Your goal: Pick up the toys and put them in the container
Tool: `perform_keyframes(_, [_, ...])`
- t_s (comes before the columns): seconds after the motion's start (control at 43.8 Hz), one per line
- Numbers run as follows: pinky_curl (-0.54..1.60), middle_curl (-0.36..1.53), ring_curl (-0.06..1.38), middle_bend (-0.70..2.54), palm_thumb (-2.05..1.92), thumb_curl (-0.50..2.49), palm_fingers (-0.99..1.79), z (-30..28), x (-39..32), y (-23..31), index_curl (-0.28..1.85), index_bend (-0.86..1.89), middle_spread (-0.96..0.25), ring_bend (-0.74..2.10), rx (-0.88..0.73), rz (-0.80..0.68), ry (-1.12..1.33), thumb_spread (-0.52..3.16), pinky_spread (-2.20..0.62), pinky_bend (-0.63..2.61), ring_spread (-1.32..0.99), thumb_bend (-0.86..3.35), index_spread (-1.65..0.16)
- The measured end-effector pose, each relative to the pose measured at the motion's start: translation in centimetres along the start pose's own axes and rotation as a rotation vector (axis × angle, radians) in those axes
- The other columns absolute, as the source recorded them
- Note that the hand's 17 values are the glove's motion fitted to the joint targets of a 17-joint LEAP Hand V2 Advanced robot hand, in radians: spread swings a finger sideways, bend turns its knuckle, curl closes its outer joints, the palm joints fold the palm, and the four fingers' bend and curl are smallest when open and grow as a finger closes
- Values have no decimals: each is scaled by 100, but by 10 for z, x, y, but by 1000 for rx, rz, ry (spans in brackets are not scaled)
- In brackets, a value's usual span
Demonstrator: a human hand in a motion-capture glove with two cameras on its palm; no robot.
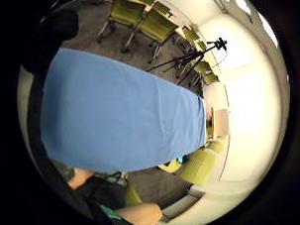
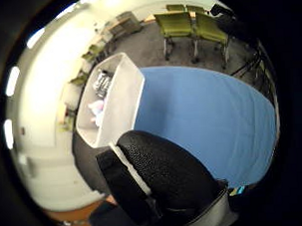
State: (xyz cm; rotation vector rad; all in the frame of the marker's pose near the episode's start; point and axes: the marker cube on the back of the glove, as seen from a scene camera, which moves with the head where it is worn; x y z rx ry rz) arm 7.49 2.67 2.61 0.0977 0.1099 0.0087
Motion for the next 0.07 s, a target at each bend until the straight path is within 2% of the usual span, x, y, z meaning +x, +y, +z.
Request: perform_keyframes(0.069, [32,44,26,32,-19,13,4,2,3,1,55,21,-10,37,1,4,3,102,-14,71,-30,-13,-24])
